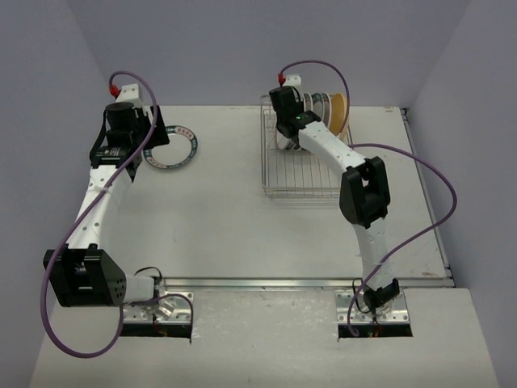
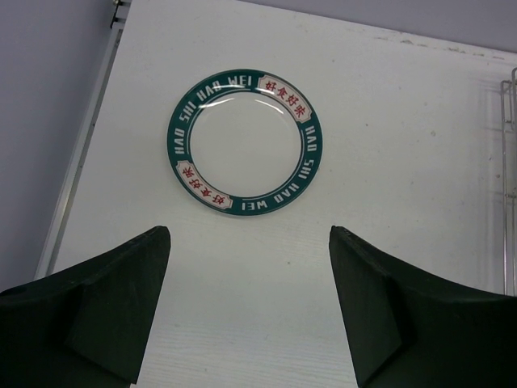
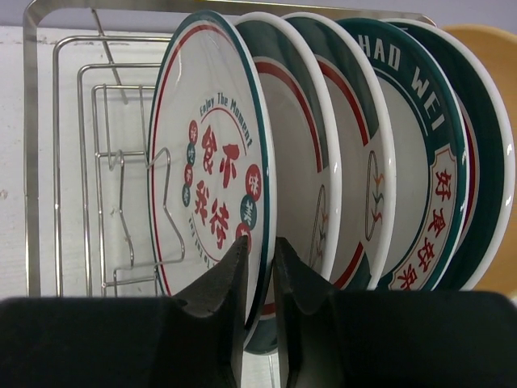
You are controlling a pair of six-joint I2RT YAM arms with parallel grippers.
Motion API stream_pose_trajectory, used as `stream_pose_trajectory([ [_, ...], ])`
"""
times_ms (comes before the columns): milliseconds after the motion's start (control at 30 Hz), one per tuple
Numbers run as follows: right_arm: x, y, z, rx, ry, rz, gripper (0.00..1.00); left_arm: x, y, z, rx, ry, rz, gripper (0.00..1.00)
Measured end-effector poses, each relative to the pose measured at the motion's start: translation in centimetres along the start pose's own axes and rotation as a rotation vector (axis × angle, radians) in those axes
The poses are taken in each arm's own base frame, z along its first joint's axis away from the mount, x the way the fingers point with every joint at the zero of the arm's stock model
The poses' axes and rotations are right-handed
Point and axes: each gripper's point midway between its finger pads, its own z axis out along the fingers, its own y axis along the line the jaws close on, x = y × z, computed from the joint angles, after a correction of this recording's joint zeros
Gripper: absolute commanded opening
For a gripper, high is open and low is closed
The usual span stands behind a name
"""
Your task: Unload the plates from the dish rack
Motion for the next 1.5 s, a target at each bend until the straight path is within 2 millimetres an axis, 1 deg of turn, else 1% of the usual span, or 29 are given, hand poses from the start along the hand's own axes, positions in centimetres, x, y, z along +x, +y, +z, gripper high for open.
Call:
stream_pose_trajectory([
  [100,-0.4,0.0,0.0,-0.001,-0.02,0.012,0.01,0.7,0.0,0.1,0.001,0.016,-0.002,0.8],
  [167,-0.9,0.1,-0.4,-0.009,-0.047,0.008,0.0,0.8,0.0,0.2,0.002,0.019,-0.006,0.96],
  [200,-1.0,0.0,-0.6,-0.009,-0.055,-0.005,0.0,0.8,-0.1,0.2,0.004,0.019,-0.01,0.98],
  [333,-2.0,-0.3,-1.9,0.0,-0.115,-0.105,0.0,0.8,-0.2,0.2,0.009,0.02,-0.024,1.0],
  [433,-3.9,-0.1,-3.5,0.024,-0.21,-0.21,0.0,0.8,-0.2,0.2,0.009,0.02,-0.024,1.0],
  [567,-7.0,0.6,-6.2,0.072,-0.346,-0.322,0.0,0.9,-0.2,0.2,0.008,0.021,-0.027,1.0],
  [700,-10.4,2.0,-9.6,0.068,-0.478,-0.344,0.0,0.9,-0.3,0.2,0.012,0.023,-0.03,1.0],
  [767,-11.4,2.5,-11.5,0.041,-0.505,-0.338,0.0,1.1,-0.8,0.1,0.041,0.032,-0.031,1.0],
  [867,-12.6,2.2,-13.9,-0.011,-0.514,-0.305,0.0,1.3,-1.9,-0.2,0.121,0.05,-0.036,0.99],
  [967,-13.4,1.4,-16.0,-0.119,-0.495,-0.251,0.0,0.7,-3.6,-1.6,0.286,0.043,-0.067,0.98],
  [1067,-13.9,0.0,-18.7,-0.264,-0.471,-0.174,0.0,-1.0,-4.9,-4.5,0.451,-0.025,-0.103,0.95],
  [1167,-13.9,-1.1,-21.6,-0.427,-0.451,-0.083,0.0,-3.0,-6.5,-7.8,0.601,-0.116,-0.115,0.92],
  [1233,-13.5,-1.0,-23.4,-0.556,-0.43,-0.036,0.0,-3.6,-8.0,-9.7,0.704,-0.148,-0.111,0.9],
  [1267,-13.0,-0.6,-24.1,-0.623,-0.413,-0.018,0.0,-3.6,-8.7,-10.3,0.751,-0.153,-0.109,0.9],
  [1300,-12.3,-0.1,-24.7,-0.684,-0.391,-0.007,0.0,-3.4,-9.2,-10.7,0.788,-0.149,-0.108,0.9],
  [1367,-10.4,1.6,-25.4,-0.802,-0.331,0.003,0.0,-2.4,-10.0,-11.0,0.845,-0.118,-0.113,0.88],
  [1500,-5.1,5.6,-26.0,-0.992,-0.147,-0.01,0.0,0.2,-11.0,-10.6,0.895,-0.029,-0.13,0.85],
])
